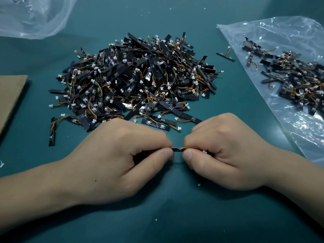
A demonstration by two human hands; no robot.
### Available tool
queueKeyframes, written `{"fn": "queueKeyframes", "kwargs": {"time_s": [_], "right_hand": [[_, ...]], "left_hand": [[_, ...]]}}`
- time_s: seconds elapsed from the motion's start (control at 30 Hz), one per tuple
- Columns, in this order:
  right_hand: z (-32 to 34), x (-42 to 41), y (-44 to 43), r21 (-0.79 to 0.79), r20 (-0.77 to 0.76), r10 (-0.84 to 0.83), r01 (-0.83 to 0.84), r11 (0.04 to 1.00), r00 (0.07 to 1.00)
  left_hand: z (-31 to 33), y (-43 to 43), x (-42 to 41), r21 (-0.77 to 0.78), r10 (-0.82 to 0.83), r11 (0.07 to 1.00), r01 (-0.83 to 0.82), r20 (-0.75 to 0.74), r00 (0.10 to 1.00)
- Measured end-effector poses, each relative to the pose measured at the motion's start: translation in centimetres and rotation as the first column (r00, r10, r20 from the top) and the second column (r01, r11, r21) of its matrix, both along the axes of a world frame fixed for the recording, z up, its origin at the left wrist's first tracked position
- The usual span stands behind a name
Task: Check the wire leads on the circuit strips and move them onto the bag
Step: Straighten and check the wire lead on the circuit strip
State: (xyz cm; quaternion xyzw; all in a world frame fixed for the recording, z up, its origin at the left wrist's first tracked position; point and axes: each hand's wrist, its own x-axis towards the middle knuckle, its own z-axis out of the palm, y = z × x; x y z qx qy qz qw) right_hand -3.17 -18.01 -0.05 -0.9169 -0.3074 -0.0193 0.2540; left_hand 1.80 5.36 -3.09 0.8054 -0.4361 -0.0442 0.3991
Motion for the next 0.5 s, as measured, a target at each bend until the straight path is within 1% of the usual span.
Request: {"fn": "queueKeyframes", "kwargs": {"time_s": [0.07, 0.17, 0.5], "right_hand": [[0.0, -0.05, 0.02, -0.018, 0.007, -0.005, 0.005, 1.0, 1.0], [0.1, -0.12, 0.17, -0.039, 0.031, 0.009, -0.007, 0.999, 0.999], [0.4, -0.08, 0.09, -0.073, 0.019, 0.024, -0.022, 0.997, 1.0]], "left_hand": [[-0.1, 0.07, 0.11, 0.019, 0.0, 1.0, 0.0, -0.004, 1.0], [0.03, 0.15, 0.23, -0.005, -0.011, 1.0, 0.011, 0.017, 1.0], [0.64, 0.17, 0.26, 0.022, -0.033, 0.999, 0.032, 0.027, 0.999]]}}
